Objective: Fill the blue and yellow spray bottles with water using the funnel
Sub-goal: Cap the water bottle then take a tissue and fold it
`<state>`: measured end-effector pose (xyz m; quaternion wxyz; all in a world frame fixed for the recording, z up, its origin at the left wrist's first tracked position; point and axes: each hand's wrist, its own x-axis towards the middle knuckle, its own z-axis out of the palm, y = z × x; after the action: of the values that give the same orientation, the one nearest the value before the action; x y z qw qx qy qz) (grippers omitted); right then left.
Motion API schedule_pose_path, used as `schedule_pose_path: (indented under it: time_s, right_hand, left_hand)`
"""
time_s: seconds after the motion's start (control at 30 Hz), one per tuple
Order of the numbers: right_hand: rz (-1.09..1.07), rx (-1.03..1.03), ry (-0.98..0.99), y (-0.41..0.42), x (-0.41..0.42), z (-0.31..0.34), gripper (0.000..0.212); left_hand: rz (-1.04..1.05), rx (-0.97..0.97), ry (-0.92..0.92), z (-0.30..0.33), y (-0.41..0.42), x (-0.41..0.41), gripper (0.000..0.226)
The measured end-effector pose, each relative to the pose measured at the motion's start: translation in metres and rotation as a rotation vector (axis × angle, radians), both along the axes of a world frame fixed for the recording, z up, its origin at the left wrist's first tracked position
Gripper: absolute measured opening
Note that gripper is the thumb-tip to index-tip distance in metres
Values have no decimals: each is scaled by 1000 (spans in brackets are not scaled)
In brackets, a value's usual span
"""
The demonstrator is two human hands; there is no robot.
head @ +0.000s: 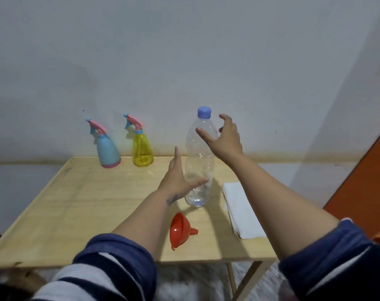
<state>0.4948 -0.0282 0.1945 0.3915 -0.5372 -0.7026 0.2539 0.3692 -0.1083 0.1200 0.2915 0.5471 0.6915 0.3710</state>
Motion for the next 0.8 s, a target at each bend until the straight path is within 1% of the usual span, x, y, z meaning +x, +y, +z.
schedule_pose_path:
  time_s: [0.07,0.1,0.2,0.27,0.33,0.4,0.5,0.63,0.73,0.8]
  right_hand:
    - [84,-148,152,-4,5,-21,100]
    - [131,-192,191,-6,6,-30,103]
    - [214,-206,200,-12,6,-51,109]
    - [230,-217,226,-13,3,-63,117]
    - [228,-216,214,-13,0,-74,121]
    - [216,-204,194,-11,-3,-84,117]
    - [180,-188,179,-10,-4,-91,104]
    - [158,-146,180,-7,-3,-93,85]
    - [117,-109,183,-3,0,-91,78]
    - [90,-92,202,3,3,-84,76]
  left_hand:
    - [-63,-106,-5,-15,-15,-8,132]
    - [-100,-137,2,-22,-22,-10,129]
    - [-214,-234,71,-38,-39,-13,117]
    - [-260,-305,145,-51,-44,-18,117]
    - [-293,-352,236,-62,-48,-23,118]
    - [-300,-399,301,-71,-51,-26,116]
    - [-273,-395,286,-79,-52,-29,106]
    - [-187,-343,188,-80,-47,-31,93]
    - [-111,-284,122,-75,-43,-34,84]
    - [-37,-253,65,-69,-39,-36,84]
